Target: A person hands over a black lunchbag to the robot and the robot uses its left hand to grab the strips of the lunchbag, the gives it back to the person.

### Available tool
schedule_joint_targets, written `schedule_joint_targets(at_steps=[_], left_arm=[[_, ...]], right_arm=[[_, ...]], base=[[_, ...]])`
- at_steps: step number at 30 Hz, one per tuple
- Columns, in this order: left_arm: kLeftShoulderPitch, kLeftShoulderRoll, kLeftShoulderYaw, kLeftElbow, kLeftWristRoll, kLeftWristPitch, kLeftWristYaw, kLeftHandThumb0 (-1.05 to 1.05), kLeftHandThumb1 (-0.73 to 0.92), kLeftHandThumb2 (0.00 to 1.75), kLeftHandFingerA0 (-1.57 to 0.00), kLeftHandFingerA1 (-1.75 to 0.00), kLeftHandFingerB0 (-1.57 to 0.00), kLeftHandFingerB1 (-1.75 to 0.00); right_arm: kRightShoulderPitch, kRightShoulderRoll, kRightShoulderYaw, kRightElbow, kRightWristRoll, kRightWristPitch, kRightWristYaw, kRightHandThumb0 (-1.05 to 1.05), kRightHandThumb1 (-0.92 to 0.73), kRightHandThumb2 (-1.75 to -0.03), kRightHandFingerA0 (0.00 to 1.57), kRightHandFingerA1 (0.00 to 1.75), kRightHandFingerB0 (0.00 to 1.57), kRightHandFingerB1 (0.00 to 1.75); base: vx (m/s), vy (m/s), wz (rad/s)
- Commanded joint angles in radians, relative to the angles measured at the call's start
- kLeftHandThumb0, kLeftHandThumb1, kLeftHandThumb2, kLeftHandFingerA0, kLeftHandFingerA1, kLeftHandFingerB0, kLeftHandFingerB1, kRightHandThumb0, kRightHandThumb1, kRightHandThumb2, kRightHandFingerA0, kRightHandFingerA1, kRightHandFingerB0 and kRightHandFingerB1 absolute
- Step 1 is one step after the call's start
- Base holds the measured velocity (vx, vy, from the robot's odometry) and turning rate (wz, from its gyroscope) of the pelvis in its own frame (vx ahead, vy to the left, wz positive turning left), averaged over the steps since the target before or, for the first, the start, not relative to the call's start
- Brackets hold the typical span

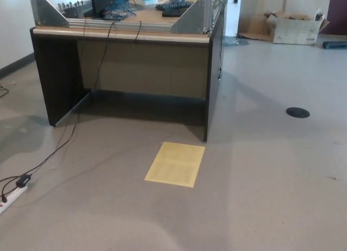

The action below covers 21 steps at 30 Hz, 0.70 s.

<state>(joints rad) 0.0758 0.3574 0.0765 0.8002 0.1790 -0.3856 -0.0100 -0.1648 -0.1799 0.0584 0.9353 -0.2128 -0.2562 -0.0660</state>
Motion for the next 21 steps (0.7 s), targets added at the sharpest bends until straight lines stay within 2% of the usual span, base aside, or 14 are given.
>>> schedule_joint_targets(at_steps=[1, 3, 4, 5, 7, 10, 11, 12, 15, 17, 21], left_arm=[[-0.023, 0.103, 0.078, -0.083, -0.075, -0.356, -0.019, -0.70, 0.44, 0.77, -0.06, -0.39, -0.01, -0.26], [-0.039, 0.107, 0.100, -0.139, -0.123, -0.339, -0.063, -0.67, 0.43, 0.80, -0.04, -0.33, -0.06, -0.26], [-0.049, 0.122, 0.115, -0.211, -0.174, -0.322, -0.118, -0.74, 0.46, 0.79, -0.09, -0.25, -0.09, -0.17], [-0.054, 0.138, 0.121, -0.259, -0.184, -0.306, -0.136, -0.74, 0.47, 0.81, -0.07, -0.24, -0.08, -0.17], [-0.067, 0.171, 0.141, -0.360, -0.207, -0.264, -0.163, -0.66, 0.43, 0.81, -0.03, -0.26, -0.04, -0.22], [-0.094, 0.226, 0.173, -0.522, -0.243, -0.169, -0.204, -0.66, 0.44, 0.81, -0.02, -0.22, -0.02, -0.19], [-0.107, 0.241, 0.181, -0.564, -0.255, -0.141, -0.215, -0.68, 0.44, 0.81, -0.04, -0.19, -0.04, -0.18], [-0.137, 0.258, 0.191, -0.612, -0.268, -0.114, -0.223, -0.66, 0.43, 0.80, -0.03, -0.25, -0.08, -0.23], [-0.220, 0.303, 0.209, -0.702, -0.260, -0.068, -0.219, -0.79, 0.50, 0.80, -0.12, -0.21, -0.12, -0.20], [-0.283, 0.337, 0.216, -0.779, -0.289, 0.005, -0.246, -0.68, 0.44, 0.83, -0.02, -0.21, -0.07, -0.23], [-0.393, 0.377, 0.207, -0.857, -0.345, 0.072, -0.290, -0.68, 0.44, 0.81, -0.04, -0.20, -0.09, -0.23]], right_arm=[[-0.039, -0.019, 0.014, 0.043, -0.038, -0.231, -0.098, -0.63, -0.57, -0.97, 0.35, 0.57, 0.17, 0.46], [-0.045, -0.019, 0.015, 0.047, -0.036, -0.236, -0.101, -0.63, -0.57, -0.97, 0.35, 0.57, 0.17, 0.46], [-0.047, -0.021, 0.017, 0.047, -0.039, -0.236, -0.105, -0.63, -0.57, -0.97, 0.35, 0.57, 0.17, 0.46], [-0.048, -0.022, 0.017, 0.050, -0.039, -0.239, -0.105, -0.63, -0.57, -0.97, 0.34, 0.57, 0.16, 0.46], [-0.052, -0.024, 0.019, 0.058, -0.040, -0.246, -0.104, -0.63, -0.57, -0.97, 0.35, 0.57, 0.17, 0.46], [-0.056, -0.024, 0.023, 0.069, -0.043, -0.252, -0.108, -0.62, -0.57, -0.97, 0.35, 0.57, 0.17, 0.46], [-0.055, -0.025, 0.025, 0.070, -0.046, -0.254, -0.111, -0.61, -0.57, -0.98, 0.35, 0.57, 0.17, 0.46], [-0.056, -0.027, 0.025, 0.071, -0.046, -0.259, -0.110, -0.60, -0.56, -0.97, 0.35, 0.57, 0.17, 0.47], [-0.059, -0.028, 0.024, 0.072, -0.040, -0.258, -0.099, -0.61, -0.57, -0.97, 0.35, 0.57, 0.17, 0.46], [-0.062, -0.027, 0.028, 0.075, -0.048, -0.262, -0.109, -0.62, -0.57, -0.97, 0.35, 0.57, 0.18, 0.47], [-0.063, -0.030, 0.031, 0.087, -0.053, -0.270, -0.116, -0.59, -0.56, -0.98, 0.36, 0.58, 0.17, 0.47]], base=[[0.00, 0.000, 0.00], [0.00, 0.000, 0.00], [0.00, 0.000, 0.00], [0.00, 0.000, 0.00], [0.00, 0.000, 0.00], [0.00, 0.000, 0.00], [0.00, 0.000, 0.00], [0.00, 0.000, 0.00], [0.00, 0.000, 0.00], [0.00, 0.000, 0.00], [0.00, 0.000, 0.00]])
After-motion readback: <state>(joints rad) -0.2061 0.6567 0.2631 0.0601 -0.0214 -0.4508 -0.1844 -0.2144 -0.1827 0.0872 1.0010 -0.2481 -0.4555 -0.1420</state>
